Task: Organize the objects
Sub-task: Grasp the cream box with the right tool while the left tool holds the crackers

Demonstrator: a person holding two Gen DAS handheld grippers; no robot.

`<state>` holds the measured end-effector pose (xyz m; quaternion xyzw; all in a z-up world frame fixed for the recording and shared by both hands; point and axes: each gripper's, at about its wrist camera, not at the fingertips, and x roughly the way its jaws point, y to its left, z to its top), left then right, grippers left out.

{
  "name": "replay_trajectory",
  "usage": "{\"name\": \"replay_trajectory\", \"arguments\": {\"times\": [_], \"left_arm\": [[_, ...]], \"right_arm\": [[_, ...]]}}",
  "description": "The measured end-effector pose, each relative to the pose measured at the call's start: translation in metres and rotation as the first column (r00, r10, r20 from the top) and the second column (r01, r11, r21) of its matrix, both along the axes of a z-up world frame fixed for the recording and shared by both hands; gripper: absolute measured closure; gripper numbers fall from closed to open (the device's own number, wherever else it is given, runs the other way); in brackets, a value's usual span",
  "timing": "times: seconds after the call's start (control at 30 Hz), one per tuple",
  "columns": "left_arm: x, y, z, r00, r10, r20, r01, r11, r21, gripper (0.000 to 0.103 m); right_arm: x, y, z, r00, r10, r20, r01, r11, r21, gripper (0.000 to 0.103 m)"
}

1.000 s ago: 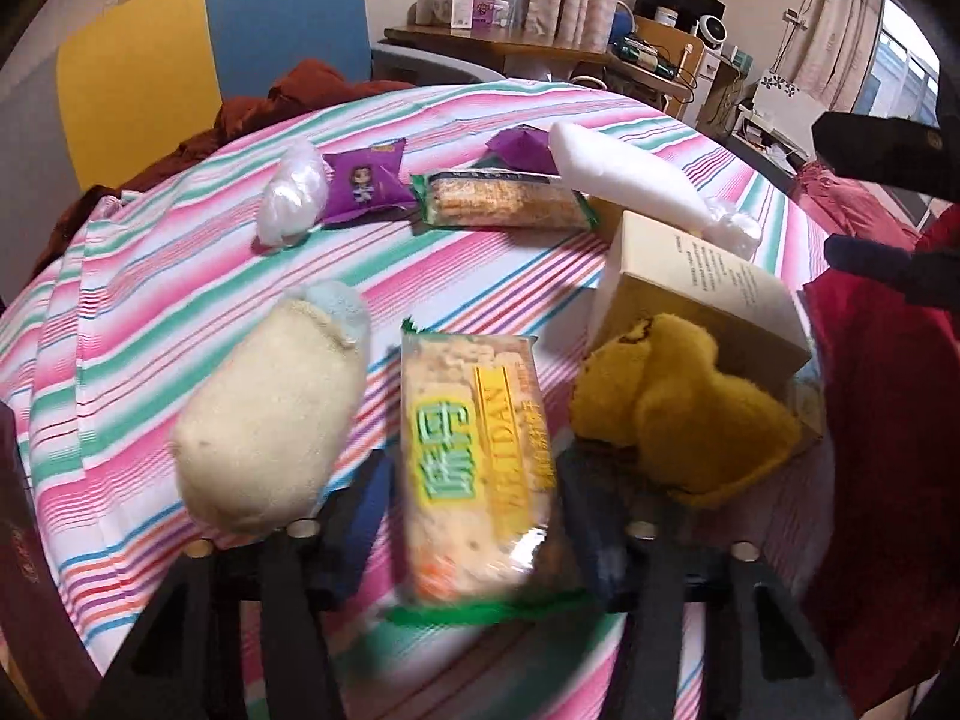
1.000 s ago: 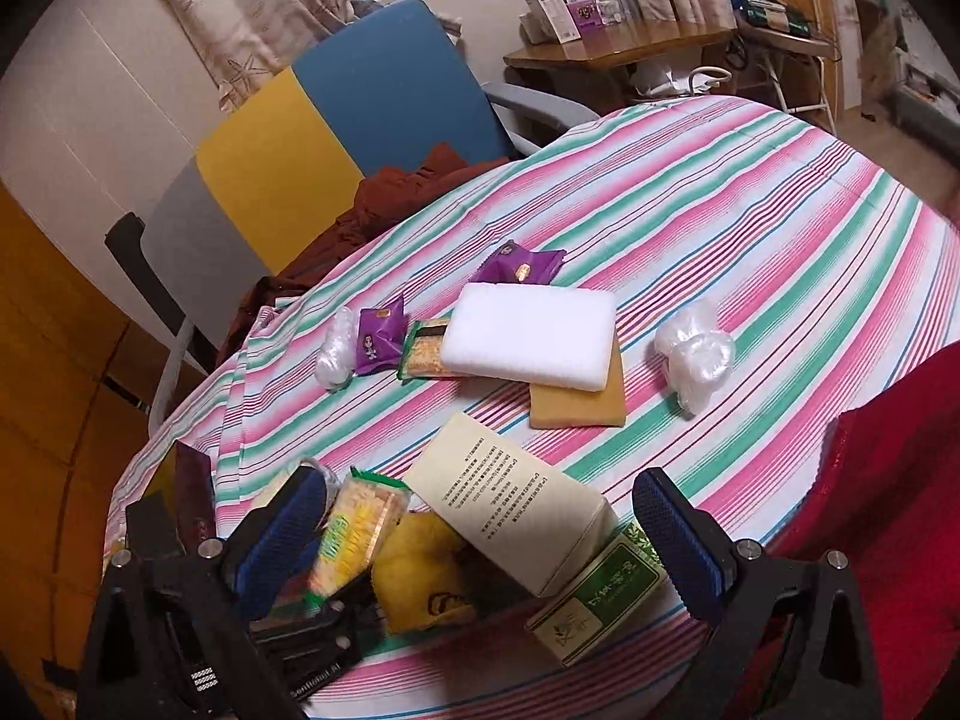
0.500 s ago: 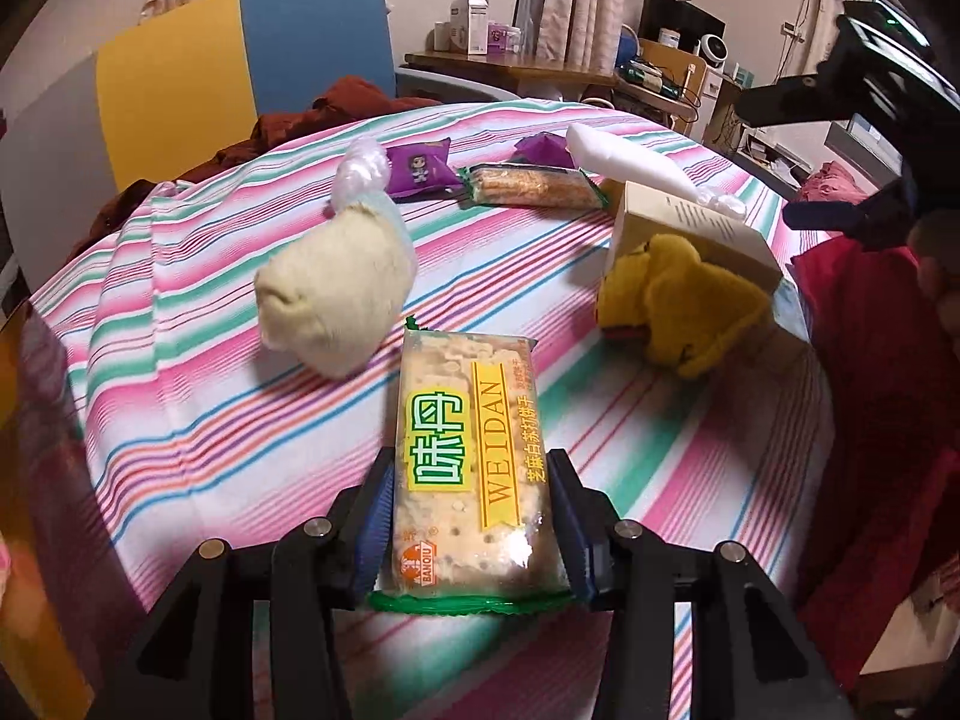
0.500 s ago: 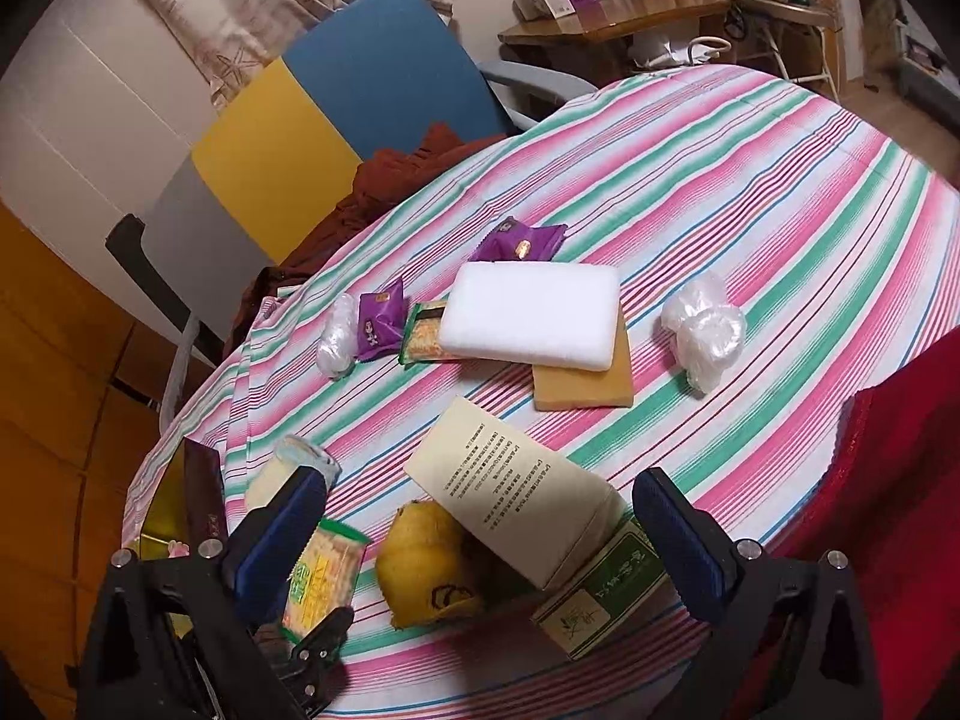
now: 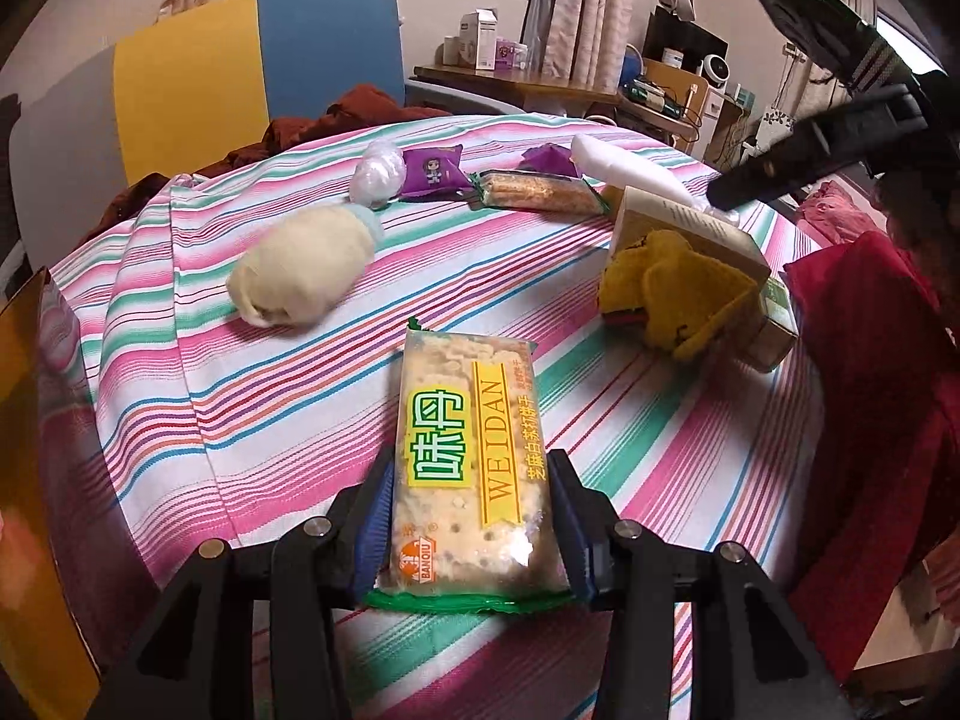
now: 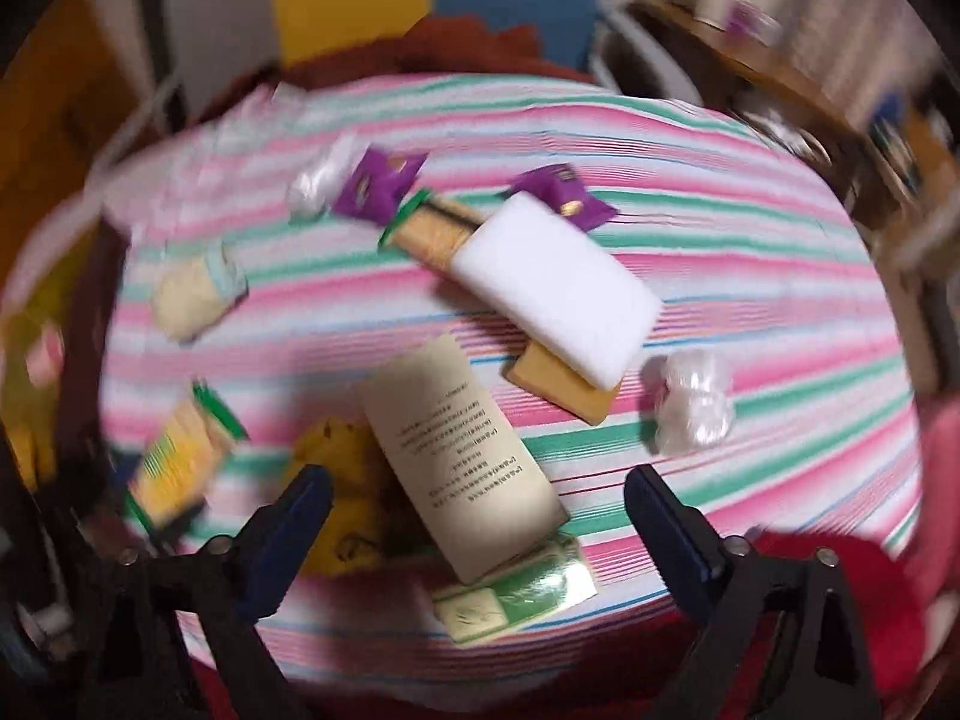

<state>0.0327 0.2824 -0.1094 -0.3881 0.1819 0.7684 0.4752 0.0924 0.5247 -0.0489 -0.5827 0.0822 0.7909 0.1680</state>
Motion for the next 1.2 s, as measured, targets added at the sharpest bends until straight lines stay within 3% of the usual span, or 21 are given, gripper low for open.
{"name": "replay_trajectory", "arguments": {"times": [0.1, 0.17, 0.23, 0.33, 0.57, 0.67, 0.77, 1.0, 1.2], "left_arm": [[0.001, 0.0, 0.0, 1.0, 0.003, -0.005, -0.003, 1.0, 0.003, 0.054], [0.001, 0.0, -0.001, 1.0, 0.002, -0.01, -0.002, 1.0, 0.004, 0.054], [0.001, -0.001, -0.001, 1.0, 0.004, -0.006, -0.004, 1.0, 0.01, 0.054], [0.001, -0.001, -0.001, 1.0, 0.004, -0.011, -0.004, 1.0, 0.01, 0.054], [0.001, -0.002, -0.001, 1.0, -0.002, -0.013, 0.002, 1.0, 0.013, 0.055], [0.001, 0.0, 0.003, 1.0, 0.002, -0.006, -0.002, 1.0, 0.0, 0.055], [0.001, -0.005, 0.014, 1.0, 0.012, 0.013, -0.012, 0.999, 0.039, 0.055], [0.004, -0.026, 0.056, 0.997, 0.077, -0.019, -0.074, 0.991, 0.107, 0.055], [-0.008, -0.065, 0.085, 0.979, 0.201, -0.022, -0.196, 0.968, 0.154, 0.055]], "right_arm": [[-0.012, 0.0, -0.016, 0.996, 0.064, 0.07, -0.064, 0.998, 0.002, 0.012], [-0.016, 0.0, -0.023, 0.993, 0.075, 0.09, -0.076, 0.997, 0.009, 0.019], [-0.024, 0.001, -0.042, 0.988, 0.077, 0.131, -0.078, 0.997, 0.002, 0.043], [-0.022, 0.003, -0.04, 0.992, 0.068, 0.102, -0.068, 0.998, -0.007, 0.052], [-0.002, 0.009, -0.013, 1.0, 0.027, 0.005, -0.027, 1.0, 0.0, 0.052], [0.009, 0.008, 0.013, 0.995, -0.017, -0.095, 0.019, 1.0, 0.016, 0.052], [0.012, 0.001, 0.026, 0.989, -0.018, -0.144, 0.02, 1.0, 0.014, 0.052], [-0.011, -0.051, 0.056, 0.957, 0.036, -0.288, -0.044, 0.999, -0.021, 0.052], [-0.041, -0.104, 0.065, 0.925, 0.112, -0.363, -0.149, 0.986, -0.073, 0.052]]}}
